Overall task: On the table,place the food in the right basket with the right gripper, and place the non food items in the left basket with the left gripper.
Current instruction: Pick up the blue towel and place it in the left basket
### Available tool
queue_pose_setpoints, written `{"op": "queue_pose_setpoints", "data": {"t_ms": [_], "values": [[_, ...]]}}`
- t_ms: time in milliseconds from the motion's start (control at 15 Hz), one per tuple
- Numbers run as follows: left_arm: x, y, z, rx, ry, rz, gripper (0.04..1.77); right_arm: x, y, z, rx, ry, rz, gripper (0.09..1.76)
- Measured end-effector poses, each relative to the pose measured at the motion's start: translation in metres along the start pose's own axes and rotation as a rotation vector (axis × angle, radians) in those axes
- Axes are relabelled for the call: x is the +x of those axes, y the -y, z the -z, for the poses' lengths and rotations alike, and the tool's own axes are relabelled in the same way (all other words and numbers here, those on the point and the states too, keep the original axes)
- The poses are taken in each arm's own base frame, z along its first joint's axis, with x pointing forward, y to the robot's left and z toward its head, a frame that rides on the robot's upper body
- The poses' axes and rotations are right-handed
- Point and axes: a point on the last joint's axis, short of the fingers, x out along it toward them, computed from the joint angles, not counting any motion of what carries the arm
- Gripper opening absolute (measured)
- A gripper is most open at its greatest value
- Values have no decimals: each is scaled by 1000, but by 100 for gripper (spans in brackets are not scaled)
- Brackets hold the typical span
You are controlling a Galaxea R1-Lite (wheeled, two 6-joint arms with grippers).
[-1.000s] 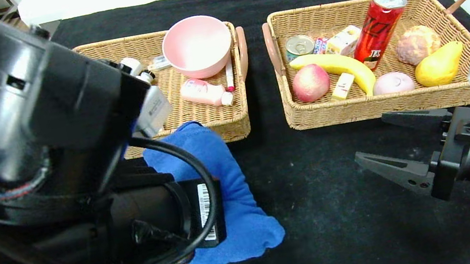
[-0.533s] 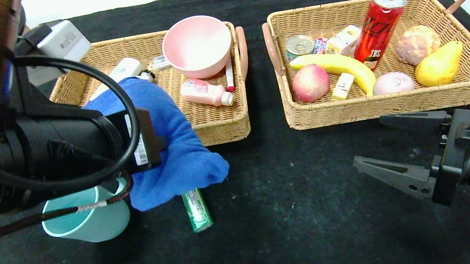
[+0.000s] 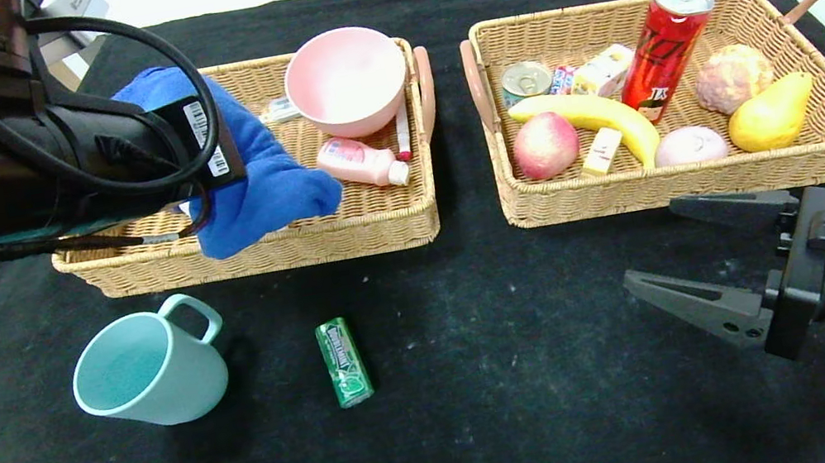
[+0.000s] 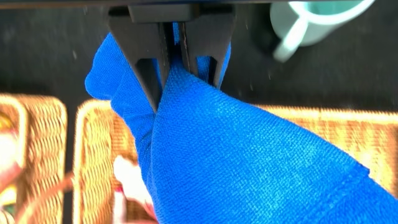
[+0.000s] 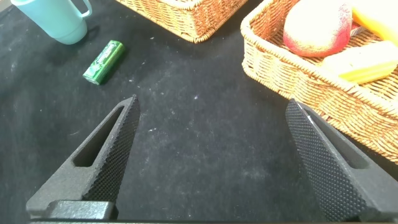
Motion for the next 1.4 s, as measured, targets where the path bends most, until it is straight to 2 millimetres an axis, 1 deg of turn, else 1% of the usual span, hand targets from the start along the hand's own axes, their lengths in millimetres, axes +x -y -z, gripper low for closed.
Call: {"op": "queue_pose_setpoints", "data": {"t_ms": [200,333,600,800,1000,1067,1200,1400], "values": [[17,-5,-9,-16,9,-7,18,0,0,0,-1,2,0,171],[33,-11,-17,-42,39,-7,18,-1,0,-1,-2,5,0,171],[62,-17,-22,-62,73,-30,18,-2,0,-2,-3,9,0,171],[77,-19,-20,-56,71,-45,18,-2,0,-2,-3,10,0,171],[85,-18,-15,-51,54,-54,18,-2,-1,-2,-3,9,0,171],[88,-18,-14,-51,50,-57,26,-2,-1,-2,-3,9,0,171],[90,-18,-12,-48,44,-57,59,-2,-1,-2,-2,8,0,171],[91,-18,-12,-48,41,-58,94,-2,0,-2,-3,9,1,171]]}}
